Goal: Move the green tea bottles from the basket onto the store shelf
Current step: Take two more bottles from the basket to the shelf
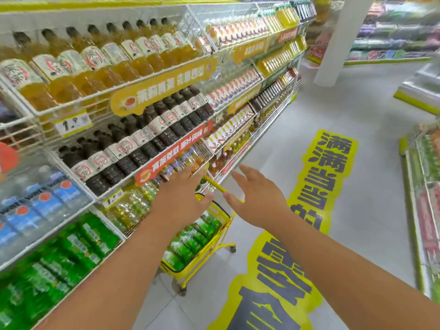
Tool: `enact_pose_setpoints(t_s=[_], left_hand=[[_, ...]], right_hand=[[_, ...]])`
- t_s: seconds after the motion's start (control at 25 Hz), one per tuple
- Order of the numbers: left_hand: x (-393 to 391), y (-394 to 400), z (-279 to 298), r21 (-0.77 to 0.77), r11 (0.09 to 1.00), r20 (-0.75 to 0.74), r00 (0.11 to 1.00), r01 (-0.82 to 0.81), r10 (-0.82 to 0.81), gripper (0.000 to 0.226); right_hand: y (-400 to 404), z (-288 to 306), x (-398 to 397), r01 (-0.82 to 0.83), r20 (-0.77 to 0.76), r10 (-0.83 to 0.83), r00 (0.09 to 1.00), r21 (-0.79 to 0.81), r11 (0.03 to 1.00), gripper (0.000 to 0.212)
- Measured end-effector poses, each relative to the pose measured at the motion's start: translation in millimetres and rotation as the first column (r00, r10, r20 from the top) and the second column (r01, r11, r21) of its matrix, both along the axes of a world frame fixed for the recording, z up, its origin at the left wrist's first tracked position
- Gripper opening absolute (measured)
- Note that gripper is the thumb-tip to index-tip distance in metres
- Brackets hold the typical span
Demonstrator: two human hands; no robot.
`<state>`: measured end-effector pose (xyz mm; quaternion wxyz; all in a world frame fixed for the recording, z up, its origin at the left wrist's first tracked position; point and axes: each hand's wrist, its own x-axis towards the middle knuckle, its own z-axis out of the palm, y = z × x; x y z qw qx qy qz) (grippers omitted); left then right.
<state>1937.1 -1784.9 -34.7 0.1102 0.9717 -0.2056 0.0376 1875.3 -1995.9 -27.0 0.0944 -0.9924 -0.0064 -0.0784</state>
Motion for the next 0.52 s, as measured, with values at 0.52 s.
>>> enact_pose_setpoints(t_s=[0.52], left_hand=[[56.0,-86.6,-57.8,-0.035,0.845,-0.126,0.841,-0.534,0.526,0.076]], right_hand=[[-87.0,-56.1,189.5,-0.513,-0.181,0.506,0.844,0.007,0.858,0.076]])
